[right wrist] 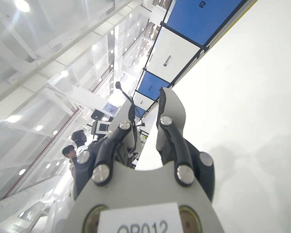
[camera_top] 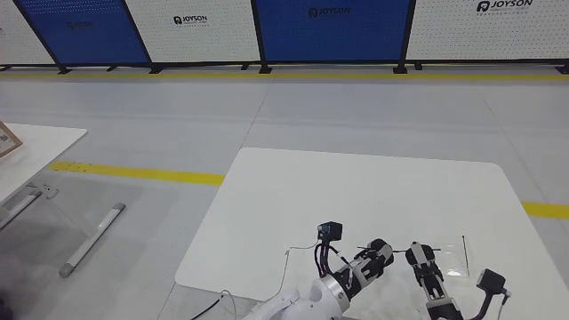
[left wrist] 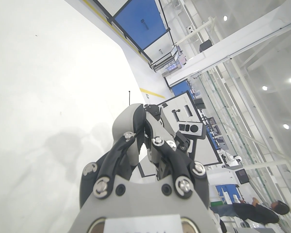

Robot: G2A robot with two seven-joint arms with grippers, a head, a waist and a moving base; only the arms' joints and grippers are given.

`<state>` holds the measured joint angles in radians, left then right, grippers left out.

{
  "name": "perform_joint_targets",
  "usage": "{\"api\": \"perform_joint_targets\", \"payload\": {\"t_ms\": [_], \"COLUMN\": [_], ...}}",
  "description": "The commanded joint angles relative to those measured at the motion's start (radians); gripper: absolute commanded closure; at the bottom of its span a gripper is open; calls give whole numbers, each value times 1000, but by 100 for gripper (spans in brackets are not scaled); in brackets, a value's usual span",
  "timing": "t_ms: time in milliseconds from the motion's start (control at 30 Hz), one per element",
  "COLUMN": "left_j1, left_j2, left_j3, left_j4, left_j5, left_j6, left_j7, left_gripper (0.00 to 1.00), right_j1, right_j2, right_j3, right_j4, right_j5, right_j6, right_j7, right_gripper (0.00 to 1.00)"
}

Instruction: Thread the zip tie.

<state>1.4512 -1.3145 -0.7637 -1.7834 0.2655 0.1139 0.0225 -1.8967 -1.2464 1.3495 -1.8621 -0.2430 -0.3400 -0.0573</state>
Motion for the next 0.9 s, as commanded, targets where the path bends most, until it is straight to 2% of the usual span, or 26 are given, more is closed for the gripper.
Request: {"api": "perform_joint_targets", "payload": {"t_ms": [0,67,133,233,733,867], "left_j1": [0,0,0,-1,-3,-7], "left_j2": [-1,-1,-2,-2,-7,-8], "left_j3": [-1,-1,-2,-2,1,2], "left_j4": [1,1,2,2,0,1], "left_j5": [-2,-2,-2,-3,1,-9], "left_j6": [1,1,3,3,3,-4], "left_j7": [-1,-2,-2,-2,-5,-28], "left_gripper": [100,100,100,100,100,100], "right_j1": [-1,-2,-4,-8,-12,-12], "right_j2": [0,-1,-1,-1,0,0], "right_j3": [0,2,4,6,6,3], "right_j4": [0,-1,-3,-7,-15,-15], "right_j5": [-2,-4,-6,-7,-32,-42], "right_j6": [0,0,0,0,0,0], "right_j7": [-4,-9,-13,-16,-16,-14], "right_gripper": [83,89,90,100,100,100]}}
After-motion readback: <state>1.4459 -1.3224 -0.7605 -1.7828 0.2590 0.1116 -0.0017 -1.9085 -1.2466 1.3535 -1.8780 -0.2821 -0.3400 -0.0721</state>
